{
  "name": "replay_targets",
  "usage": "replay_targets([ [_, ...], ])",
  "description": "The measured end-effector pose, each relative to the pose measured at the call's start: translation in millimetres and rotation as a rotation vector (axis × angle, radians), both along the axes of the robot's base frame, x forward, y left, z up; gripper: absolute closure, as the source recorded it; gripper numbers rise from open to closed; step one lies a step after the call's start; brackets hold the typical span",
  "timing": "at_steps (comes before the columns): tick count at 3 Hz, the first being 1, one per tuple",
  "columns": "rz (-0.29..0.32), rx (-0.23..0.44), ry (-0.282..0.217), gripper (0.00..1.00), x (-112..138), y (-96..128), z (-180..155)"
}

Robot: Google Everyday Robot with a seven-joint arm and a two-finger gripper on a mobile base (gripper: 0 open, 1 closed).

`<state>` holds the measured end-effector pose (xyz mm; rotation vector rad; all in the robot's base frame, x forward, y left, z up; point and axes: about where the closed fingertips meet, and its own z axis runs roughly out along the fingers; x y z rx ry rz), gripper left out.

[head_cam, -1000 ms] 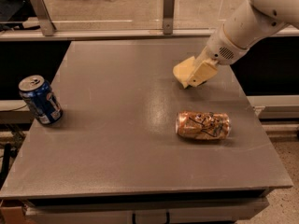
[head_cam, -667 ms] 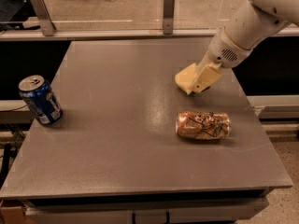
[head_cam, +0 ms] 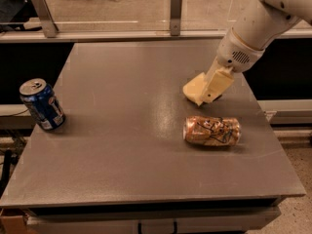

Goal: Move sponge near orange can

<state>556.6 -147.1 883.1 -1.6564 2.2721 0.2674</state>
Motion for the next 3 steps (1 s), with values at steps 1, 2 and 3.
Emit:
replay_targets([
  [1,0.019,-0.021,0.023,0.13,-3.4,1.3,2.0],
  [2,0.03,-0.042,0.036,0.0,-4.9,0.6,4.4],
  [3,0.032,-0.062,0.031,0.0,-2.1,-1.6,9.7],
])
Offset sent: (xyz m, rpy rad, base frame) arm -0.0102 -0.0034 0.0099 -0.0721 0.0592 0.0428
